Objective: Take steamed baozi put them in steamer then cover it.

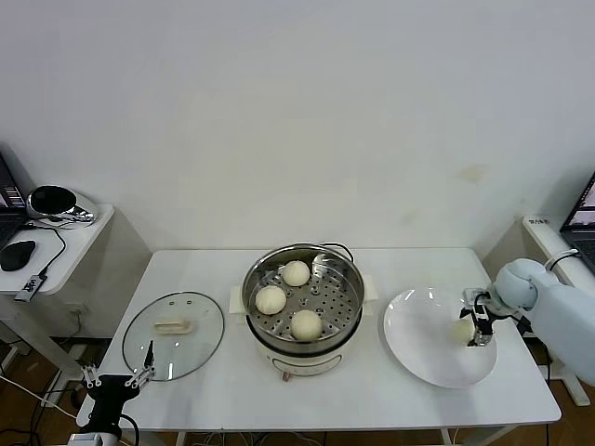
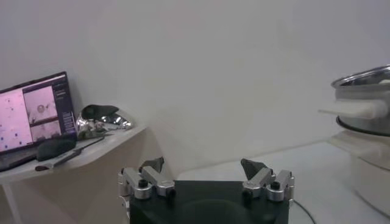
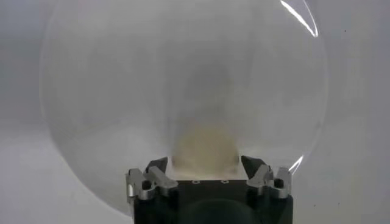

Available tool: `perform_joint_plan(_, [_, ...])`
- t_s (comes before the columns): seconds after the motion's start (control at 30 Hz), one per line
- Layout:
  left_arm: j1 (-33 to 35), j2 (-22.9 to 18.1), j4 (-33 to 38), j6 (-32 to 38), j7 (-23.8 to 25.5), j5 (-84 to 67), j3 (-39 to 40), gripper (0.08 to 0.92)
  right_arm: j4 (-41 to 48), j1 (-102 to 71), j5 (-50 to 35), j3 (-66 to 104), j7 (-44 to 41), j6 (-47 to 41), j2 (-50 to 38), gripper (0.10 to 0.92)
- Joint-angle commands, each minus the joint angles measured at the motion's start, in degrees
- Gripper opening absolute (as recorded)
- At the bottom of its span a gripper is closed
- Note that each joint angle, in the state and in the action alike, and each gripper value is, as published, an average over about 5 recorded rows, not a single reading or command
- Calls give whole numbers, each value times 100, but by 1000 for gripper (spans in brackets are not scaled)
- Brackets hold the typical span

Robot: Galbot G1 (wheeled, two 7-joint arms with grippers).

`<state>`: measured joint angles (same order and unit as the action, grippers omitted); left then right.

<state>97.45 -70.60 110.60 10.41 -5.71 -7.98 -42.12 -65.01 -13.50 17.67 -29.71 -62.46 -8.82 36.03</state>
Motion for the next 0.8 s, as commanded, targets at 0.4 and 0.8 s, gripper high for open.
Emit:
perform_joint_plan(0.4, [-36, 9, 33, 1, -2, -13, 36, 823, -1590, 2777, -1632, -2275, -71, -614, -890, 630])
perform_joint_plan(0.8, [-118, 74, 108, -102, 11, -12, 89, 823, -2473, 5860, -4387, -4737, 752, -1795, 600, 643])
